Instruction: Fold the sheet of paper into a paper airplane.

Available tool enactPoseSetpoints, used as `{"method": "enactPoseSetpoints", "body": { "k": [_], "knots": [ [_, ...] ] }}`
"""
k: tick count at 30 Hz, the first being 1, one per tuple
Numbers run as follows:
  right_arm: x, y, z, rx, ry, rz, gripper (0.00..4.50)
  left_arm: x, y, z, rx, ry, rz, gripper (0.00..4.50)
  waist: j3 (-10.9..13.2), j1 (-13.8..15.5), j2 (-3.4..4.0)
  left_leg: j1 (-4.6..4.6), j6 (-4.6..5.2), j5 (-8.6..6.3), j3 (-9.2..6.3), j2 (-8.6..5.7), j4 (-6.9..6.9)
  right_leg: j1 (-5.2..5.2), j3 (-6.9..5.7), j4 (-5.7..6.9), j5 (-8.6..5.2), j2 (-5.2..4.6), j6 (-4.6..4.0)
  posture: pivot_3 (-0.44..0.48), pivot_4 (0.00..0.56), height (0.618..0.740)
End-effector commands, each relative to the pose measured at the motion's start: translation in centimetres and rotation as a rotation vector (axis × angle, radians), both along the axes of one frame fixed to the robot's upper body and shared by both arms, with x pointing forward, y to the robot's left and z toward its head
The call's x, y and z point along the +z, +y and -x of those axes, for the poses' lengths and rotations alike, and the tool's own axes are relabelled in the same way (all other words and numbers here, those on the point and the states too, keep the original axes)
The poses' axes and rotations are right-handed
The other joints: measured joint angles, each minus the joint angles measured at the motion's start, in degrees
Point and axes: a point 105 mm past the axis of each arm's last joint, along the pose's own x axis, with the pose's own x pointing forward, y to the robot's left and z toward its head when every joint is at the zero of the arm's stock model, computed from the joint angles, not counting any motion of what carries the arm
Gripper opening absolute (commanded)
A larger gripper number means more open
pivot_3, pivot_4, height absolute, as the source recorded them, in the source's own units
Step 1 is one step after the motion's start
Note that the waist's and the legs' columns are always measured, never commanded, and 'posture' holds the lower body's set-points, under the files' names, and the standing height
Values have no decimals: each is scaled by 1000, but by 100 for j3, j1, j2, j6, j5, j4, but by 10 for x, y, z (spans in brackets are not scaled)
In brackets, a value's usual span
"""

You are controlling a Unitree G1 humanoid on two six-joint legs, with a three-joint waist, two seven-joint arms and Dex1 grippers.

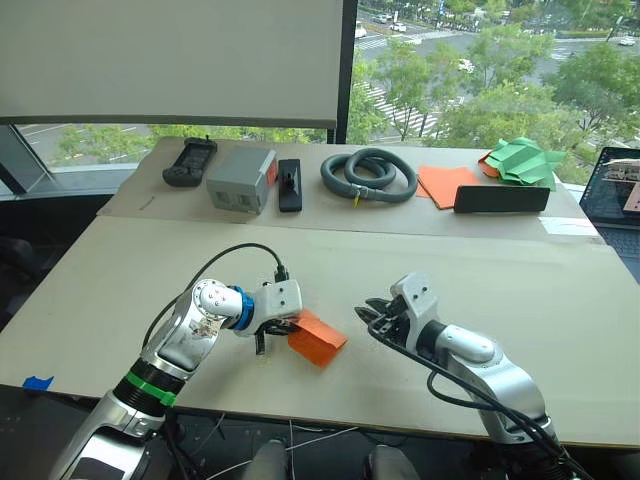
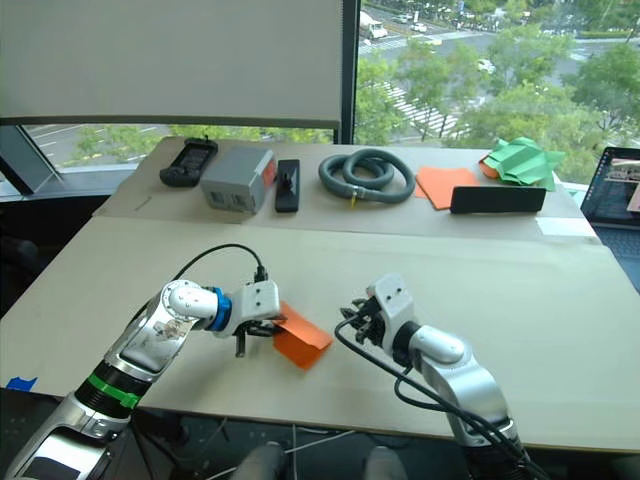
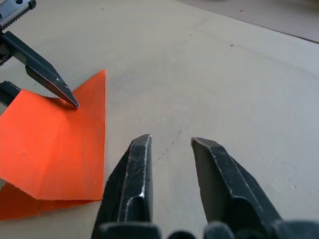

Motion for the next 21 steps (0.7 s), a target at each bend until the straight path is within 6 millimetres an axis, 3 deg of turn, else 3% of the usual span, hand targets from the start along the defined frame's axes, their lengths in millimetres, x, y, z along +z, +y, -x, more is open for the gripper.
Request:
{"method": "enactPoseSetpoints", "body": {
  "k": [1, 2, 4, 6, 8, 10, 14, 18, 21],
  "knots": [
    [33, 4, 7, 98, -133, -13, 3010, 18, 1, 0, 6, -12, 65, 2540, 2, 12, -1, -1, 0, 0, 0, 0, 1, 0, 1, -1, 0, 0, 0, 0, 150, 702],
    [38, 8, 13, 149, -149, -17, 3322, 26, 1, 1, -2, -9, 99, 2825, 5, 15, -2, -3, 1, 0, 1, 0, 2, 0, 2, -2, 0, 0, 0, 0, 150, 702],
    [44, 20, 31, 273, -156, -18, 4104, 37, 6, 5, -15, -10, 132, 2837, 8, 17, -3, -14, 7, 5, 1, 0, 2, -1, 1, -2, 0, 0, 0, 0, 150, 702],
    [45, 30, 48, 373, -132, -24, 4475, 44, 15, 7, -8, -6, 137, 2837, 9, 6, -4, -12, 27, 17, 0, 0, 1, 1, 0, -2, 0, 1, 1, 0, 150, 702],
    [41, 40, 60, 441, -96, -23, 4475, 48, 26, 11, -9, -6, 134, 2837, 9, -3, -5, 0, 42, 26, 0, 2, -2, 2, -1, -2, -5, 2, -5, 0, 150, 702],
    [34, 46, 58, 440, -92, 5, 4475, 51, 32, 13, -6, -6, 150, 2837, 10, -4, -5, 4, 33, 21, 1, 3, -2, 1, 0, -4, -10, 2, -13, 0, 150, 702],
    [10, 44, 38, 330, -130, 158, 4475, 54, 42, 13, 26, 5, 206, 2837, 12, 26, -7, -2, -8, -5, 3, 3, -1, -2, 2, -13, -11, -1, -14, 0, 150, 702],
    [9, 43, 26, 232, -170, 131, 4475, 54, 46, 10, 70, -4, 242, 2837, 14, 58, -9, -26, -10, -6, 3, 1, -1, -9, 4, -18, -11, -2, -14, 0, 150, 702],
    [5, 46, 31, 229, -170, 98, 3595, 53, 47, 11, 96, 9, 284, 2837, 13, 54, -10, -21, -7, -4, 3, 0, -1, -4, 4, -12, -8, 0, -11, 0, 150, 702]
  ]
}}
